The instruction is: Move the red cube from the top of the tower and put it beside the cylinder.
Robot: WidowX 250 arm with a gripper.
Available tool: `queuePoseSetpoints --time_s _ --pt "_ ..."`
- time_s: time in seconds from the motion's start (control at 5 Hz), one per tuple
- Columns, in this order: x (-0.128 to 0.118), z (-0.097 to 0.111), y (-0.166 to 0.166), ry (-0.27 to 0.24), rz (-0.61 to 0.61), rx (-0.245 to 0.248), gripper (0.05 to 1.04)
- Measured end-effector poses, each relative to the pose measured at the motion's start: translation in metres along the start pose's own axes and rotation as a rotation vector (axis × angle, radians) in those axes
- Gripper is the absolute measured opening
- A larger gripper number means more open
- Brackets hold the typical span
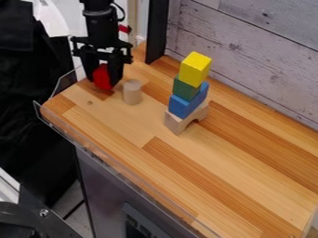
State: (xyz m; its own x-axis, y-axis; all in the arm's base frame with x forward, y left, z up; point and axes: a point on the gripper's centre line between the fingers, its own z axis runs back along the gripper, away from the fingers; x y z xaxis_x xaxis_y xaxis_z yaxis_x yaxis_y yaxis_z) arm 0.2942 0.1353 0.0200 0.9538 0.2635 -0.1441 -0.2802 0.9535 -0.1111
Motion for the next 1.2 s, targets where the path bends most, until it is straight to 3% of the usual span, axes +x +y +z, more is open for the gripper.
queuePoseSetpoints --time_s 0.2,0.4,0.6,0.8,1.2 --pt "0.002 -0.003 -0.001 -0.009 -0.004 0.038 0.934" --pt "0.002 -0.003 -0.002 -0.003 0.015 0.071 1.002" --pt "0.000 0.001 -0.004 0.001 0.037 0.071 0.999" --pt "0.003 0.041 -0.008 -0.098 0.045 0.077 0.999" --pt "-0.004 0.090 -0.029 -0.180 0.002 0.113 0.999"
